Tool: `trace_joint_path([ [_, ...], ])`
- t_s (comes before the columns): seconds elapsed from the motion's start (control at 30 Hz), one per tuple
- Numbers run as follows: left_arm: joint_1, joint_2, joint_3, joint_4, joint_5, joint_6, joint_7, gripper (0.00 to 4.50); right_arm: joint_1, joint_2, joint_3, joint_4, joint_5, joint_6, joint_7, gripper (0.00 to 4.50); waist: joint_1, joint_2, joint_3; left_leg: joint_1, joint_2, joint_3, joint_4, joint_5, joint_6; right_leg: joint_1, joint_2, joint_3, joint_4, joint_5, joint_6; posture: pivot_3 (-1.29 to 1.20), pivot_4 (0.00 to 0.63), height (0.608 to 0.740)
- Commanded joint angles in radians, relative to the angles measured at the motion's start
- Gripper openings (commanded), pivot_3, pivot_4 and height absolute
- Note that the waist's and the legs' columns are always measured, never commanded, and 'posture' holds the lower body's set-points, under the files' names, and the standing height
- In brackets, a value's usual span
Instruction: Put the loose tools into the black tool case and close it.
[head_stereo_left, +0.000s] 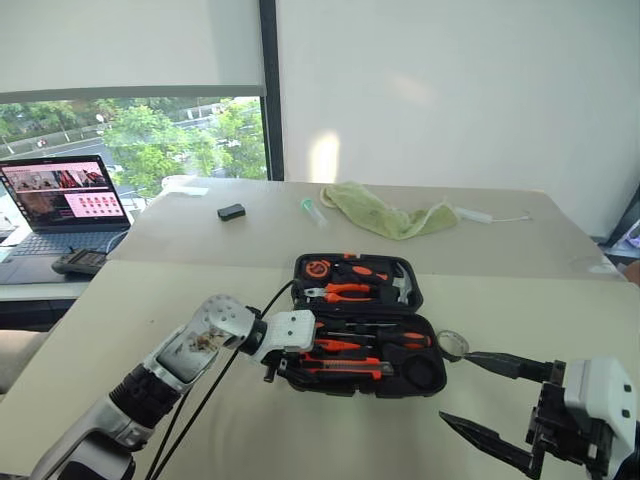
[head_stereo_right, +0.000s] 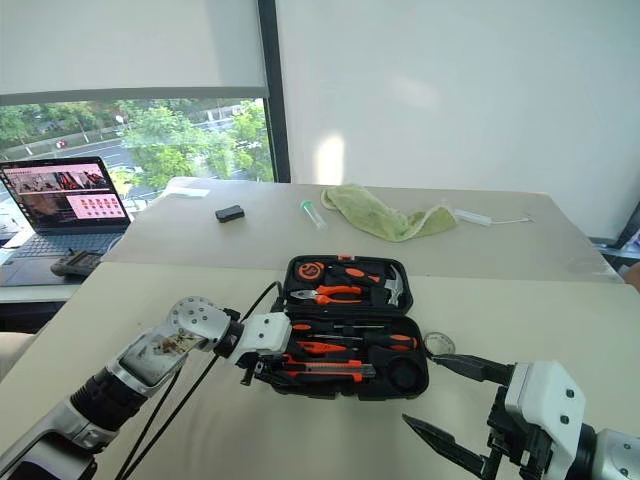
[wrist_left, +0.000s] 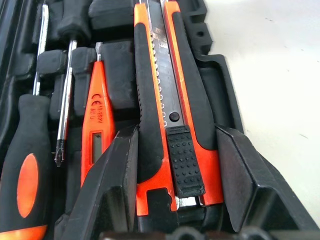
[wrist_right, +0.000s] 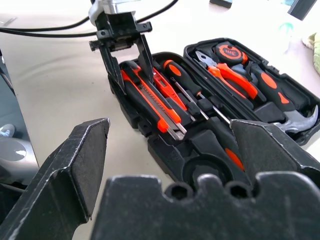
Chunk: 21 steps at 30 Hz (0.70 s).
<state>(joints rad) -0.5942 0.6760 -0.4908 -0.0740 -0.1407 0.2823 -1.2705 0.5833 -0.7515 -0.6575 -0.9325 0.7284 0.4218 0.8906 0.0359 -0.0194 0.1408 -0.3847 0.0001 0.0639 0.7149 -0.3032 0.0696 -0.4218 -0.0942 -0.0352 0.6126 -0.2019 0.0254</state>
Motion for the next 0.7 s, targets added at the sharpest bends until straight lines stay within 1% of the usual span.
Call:
trace_joint_path([
  [0.03,-0.023,-0.015,-0.015,0.037,0.042,-0.02,-0.02,1.77,0.003,0.002,-0.021,-0.028,-0.002,-0.014,-0.014,4.5,0.001,0.0,0.0,0.0,0.0,0.0,0.0,0.0,0.0,0.0,0.0,0.0,0.0,0.0,0.0,0.0,0.15,0.74],
  [0.13,-0.06,-0.052,-0.022,0.086,0.073,-0.036,-0.01,1.77,0.006,-0.003,-0.024,-0.021,-0.005,-0.016,-0.012,4.5,0.005,0.0,0.0,-0.001,0.0,0.0,0.001,0.0,0.0,0.0,0.0,-0.001,0.0,0.0,0.0,0.0,0.15,0.74],
  [0.27,-0.065,-0.077,-0.02,0.1,0.088,-0.042,-0.016,1.77,0.007,-0.007,-0.03,-0.015,-0.011,-0.017,-0.008,4.5,0.004,0.0,0.0,-0.001,-0.001,0.0,0.001,0.0,0.0,0.0,0.0,0.0,0.0,0.0,0.001,0.0,0.15,0.74],
  [0.63,-0.046,-0.081,-0.011,0.078,0.08,-0.013,-0.038,1.77,-0.005,-0.009,-0.027,-0.01,-0.02,-0.016,-0.012,4.5,0.004,0.0,0.0,-0.001,-0.001,0.0,0.001,0.0,0.0,0.0,0.0,0.0,0.0,0.0,0.001,0.0,0.15,0.74],
  [0.7,-0.047,-0.085,-0.001,0.081,0.066,0.002,-0.04,2.79,-0.005,-0.008,-0.028,-0.01,-0.022,-0.016,-0.01,4.5,0.004,0.0,0.0,-0.001,-0.001,0.0,0.001,0.0,0.0,0.0,0.0,0.0,0.0,0.0,0.001,0.0,0.15,0.74],
])
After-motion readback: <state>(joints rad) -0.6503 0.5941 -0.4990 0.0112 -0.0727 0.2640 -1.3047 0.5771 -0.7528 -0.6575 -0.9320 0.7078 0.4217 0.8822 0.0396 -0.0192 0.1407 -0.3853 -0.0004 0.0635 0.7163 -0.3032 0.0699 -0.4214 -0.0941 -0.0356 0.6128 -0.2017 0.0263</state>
